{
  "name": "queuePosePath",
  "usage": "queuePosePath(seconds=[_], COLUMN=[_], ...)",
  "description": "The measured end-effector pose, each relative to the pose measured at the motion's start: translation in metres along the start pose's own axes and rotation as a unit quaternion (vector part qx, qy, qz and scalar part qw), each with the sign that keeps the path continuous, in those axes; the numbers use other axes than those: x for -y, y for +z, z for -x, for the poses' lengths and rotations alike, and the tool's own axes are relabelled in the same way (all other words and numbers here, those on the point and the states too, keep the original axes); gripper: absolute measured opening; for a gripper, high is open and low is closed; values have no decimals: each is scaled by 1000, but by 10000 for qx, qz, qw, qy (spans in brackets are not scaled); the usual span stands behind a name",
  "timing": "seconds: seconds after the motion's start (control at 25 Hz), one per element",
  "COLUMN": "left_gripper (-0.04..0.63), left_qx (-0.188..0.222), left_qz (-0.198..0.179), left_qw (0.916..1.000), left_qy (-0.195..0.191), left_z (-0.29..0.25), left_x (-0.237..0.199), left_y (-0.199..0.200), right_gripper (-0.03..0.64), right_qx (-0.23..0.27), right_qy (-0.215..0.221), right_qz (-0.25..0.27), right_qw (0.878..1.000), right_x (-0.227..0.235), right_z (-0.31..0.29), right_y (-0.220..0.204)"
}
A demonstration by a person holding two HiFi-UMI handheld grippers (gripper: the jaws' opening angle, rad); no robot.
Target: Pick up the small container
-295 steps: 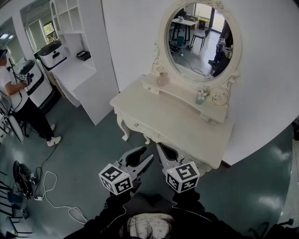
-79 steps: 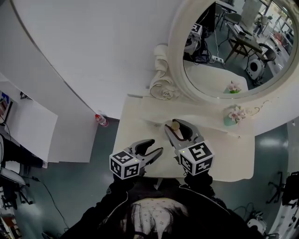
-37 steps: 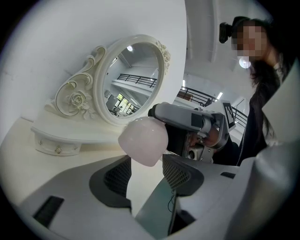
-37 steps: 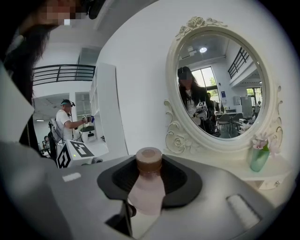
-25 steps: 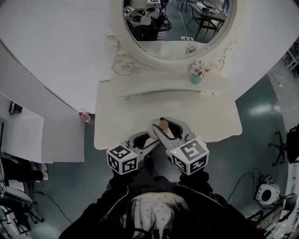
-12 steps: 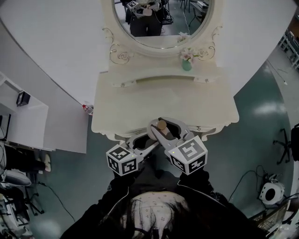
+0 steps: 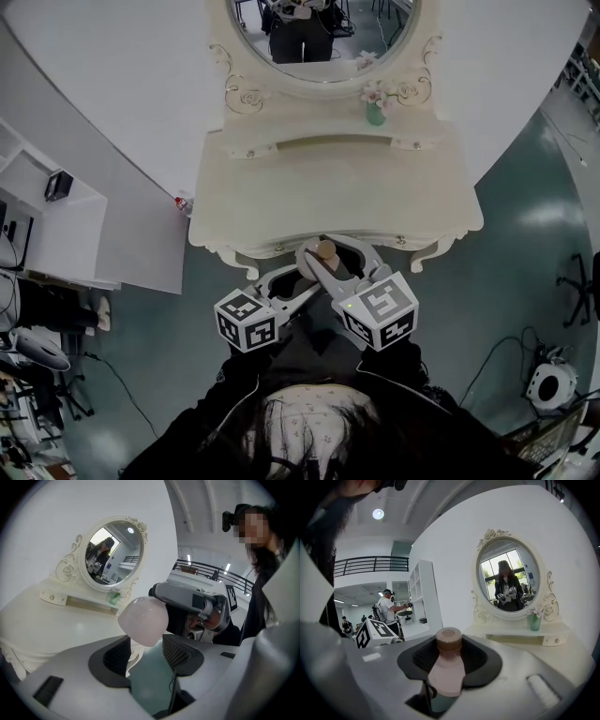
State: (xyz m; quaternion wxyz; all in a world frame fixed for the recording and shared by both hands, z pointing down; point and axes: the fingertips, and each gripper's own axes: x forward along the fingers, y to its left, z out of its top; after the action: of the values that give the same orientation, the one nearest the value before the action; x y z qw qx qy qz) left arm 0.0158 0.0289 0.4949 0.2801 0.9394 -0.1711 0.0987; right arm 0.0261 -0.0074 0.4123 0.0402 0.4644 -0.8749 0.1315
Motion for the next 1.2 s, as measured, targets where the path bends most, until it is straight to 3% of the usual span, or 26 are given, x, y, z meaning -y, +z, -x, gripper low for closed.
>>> queuePosePath(seconds=[0.6, 1.2], left_gripper=[204, 205], left_qx=[-61, 25], left_qz=[87, -58], left_qw=[9999, 9998], left_qy=[115, -166], left_z=[39, 148], left_x=[-7, -13], left_y=[-11, -38], right_gripper=[143, 143], right_qx=[-46, -86], right_qy=[66, -208], right_qz=[-91, -18], right_qw=[9999, 9997], right_x=[-37, -146], right_z=[-15, -41], right_y=[-7, -18])
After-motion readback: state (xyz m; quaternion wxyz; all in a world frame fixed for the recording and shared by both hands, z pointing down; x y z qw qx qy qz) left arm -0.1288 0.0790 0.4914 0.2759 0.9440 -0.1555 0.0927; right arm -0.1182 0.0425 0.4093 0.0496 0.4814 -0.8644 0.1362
